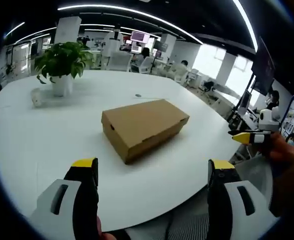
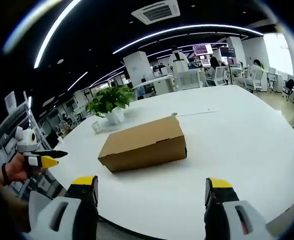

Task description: Operate the shoe box by opening the lid, removing the specified soft item, and placing it in the target area until the item is outside and the box remains undamaged.

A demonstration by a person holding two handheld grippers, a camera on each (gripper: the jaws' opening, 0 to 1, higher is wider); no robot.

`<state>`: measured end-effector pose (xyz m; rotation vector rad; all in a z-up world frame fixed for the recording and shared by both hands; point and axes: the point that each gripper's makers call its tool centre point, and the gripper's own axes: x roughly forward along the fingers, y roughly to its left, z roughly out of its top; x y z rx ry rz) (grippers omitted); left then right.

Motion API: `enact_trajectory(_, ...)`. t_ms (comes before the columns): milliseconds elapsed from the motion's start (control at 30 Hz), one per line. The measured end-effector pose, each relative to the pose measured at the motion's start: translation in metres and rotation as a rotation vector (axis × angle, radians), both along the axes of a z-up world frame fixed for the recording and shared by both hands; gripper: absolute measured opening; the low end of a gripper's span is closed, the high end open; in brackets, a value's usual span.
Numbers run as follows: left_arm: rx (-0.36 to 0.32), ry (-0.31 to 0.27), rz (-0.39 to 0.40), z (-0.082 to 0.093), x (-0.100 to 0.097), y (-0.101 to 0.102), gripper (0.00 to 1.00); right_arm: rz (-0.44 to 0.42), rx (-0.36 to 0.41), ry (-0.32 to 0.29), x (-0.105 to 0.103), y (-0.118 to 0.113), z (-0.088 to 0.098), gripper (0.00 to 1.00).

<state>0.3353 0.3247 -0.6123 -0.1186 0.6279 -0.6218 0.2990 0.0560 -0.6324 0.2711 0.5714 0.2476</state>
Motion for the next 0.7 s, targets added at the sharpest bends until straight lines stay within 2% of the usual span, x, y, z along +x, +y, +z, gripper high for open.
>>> enact_trajectory(267, -0.009, 0.012, 0.023, -0.0005, -0.008, 0.0033, 0.89, 0.018, 0.001, 0.001, 0.0012, 0.0001, 0.0014, 0.87)
enact_trajectory(700, -0.013, 0.018, 0.029, -0.0008, -0.0063, 0.0016, 0.88, 0.017, 0.017, 0.003, -0.0008, 0.0006, -0.0006, 0.87)
